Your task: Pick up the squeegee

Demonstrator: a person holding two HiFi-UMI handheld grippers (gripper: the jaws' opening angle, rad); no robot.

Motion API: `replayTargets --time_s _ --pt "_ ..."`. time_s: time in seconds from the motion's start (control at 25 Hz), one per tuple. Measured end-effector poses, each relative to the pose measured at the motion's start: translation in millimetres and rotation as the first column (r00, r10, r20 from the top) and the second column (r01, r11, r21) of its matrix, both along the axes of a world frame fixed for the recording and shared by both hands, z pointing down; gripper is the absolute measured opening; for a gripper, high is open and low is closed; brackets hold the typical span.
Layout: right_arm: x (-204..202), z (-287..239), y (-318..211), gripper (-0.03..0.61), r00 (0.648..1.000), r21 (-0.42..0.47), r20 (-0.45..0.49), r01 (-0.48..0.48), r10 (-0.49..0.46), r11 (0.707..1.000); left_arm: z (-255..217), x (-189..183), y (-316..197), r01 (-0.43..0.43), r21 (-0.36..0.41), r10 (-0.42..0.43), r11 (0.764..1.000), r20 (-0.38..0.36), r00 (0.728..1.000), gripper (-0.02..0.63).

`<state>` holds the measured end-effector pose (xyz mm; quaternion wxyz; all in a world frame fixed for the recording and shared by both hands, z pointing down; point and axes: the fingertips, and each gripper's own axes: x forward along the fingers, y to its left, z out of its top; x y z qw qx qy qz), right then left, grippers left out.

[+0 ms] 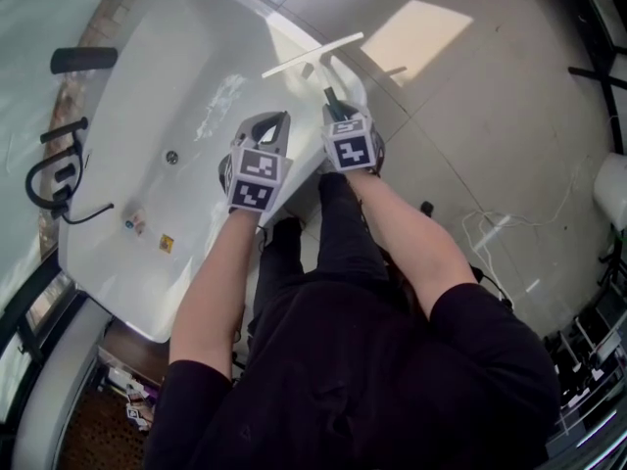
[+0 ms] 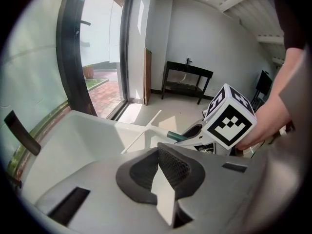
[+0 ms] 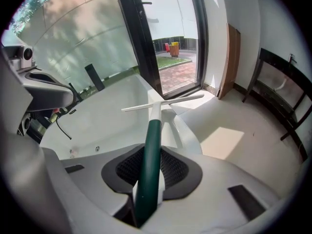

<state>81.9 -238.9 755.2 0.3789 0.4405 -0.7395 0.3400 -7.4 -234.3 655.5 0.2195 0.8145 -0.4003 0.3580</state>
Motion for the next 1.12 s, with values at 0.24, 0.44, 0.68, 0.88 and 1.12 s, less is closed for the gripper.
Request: replayTargets --time_s 0.24,0.44,0.68,0.88,1.12 --pt "-15.6 -70.5 7.3 0.097 1.0 0.135 0.017 0.003 -0.005 0.991 -54.9 -25.2 15.8 0.008 0.12 -0.005 0.993 -0.03 1.0 0.003" --pt "-43.0 -154.6 49.4 0.097 0.999 0.247 0.05 -0.015 0.003 0.969 -119.7 -56.7 63.5 0.001 0.214 0.017 0.977 -0.08 0.997 0.003" --pt "-85.6 -248.7 110.7 0.097 0.995 0.353 0.096 -0.023 -0.012 0.935 -197.7 -104.5 127.4 -0.033 0.315 0.075 0.949 -0.122 0.99 0.002" --pt "-119.6 -308.6 147.9 0.097 0.984 0.419 0.156 0.012 -0.085 0.908 -244.5 -140.1 163.1 -0.011 0.371 0.059 0.929 -0.116 0.991 0.002" --pt "-135.9 -338.8 171.1 0.097 0.96 0.445 0.203 0.085 -0.192 0.892 -271.5 -141.2 180.8 0.015 0.442 0.036 0.897 -0.106 0.994 0.003"
